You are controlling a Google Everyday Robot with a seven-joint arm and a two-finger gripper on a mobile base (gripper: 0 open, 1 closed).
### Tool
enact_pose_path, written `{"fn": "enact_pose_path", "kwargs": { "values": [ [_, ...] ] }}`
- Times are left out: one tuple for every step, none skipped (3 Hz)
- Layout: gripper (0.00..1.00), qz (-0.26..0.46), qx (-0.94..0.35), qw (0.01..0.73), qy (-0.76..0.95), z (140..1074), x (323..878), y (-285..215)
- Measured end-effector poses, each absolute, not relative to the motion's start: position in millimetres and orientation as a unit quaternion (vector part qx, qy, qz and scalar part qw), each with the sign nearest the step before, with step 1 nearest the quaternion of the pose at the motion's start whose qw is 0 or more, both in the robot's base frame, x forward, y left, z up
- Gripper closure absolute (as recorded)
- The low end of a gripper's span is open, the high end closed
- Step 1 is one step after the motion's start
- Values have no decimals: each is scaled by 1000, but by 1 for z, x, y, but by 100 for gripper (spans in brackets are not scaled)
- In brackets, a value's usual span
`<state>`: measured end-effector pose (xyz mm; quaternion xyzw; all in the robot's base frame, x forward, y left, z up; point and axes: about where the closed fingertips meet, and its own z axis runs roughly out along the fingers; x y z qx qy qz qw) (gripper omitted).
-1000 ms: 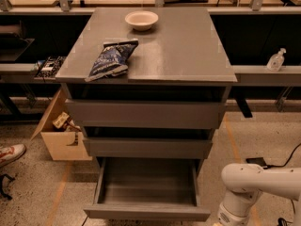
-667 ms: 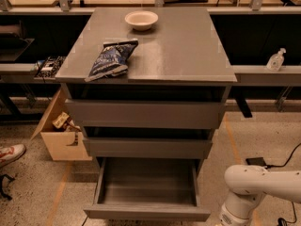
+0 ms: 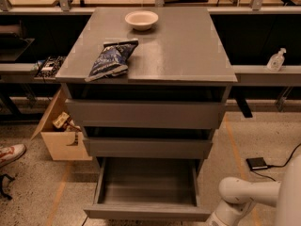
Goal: Close bottom drawer
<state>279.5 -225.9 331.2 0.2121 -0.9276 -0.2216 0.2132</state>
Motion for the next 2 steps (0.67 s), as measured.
{"fn": "enact_pose_path", "kwargs": {
  "values": [
    [73,-280,206,235,-908,252,271,-192],
    [95,-313,204,217,-902,208,265,-170]
  ]
}}
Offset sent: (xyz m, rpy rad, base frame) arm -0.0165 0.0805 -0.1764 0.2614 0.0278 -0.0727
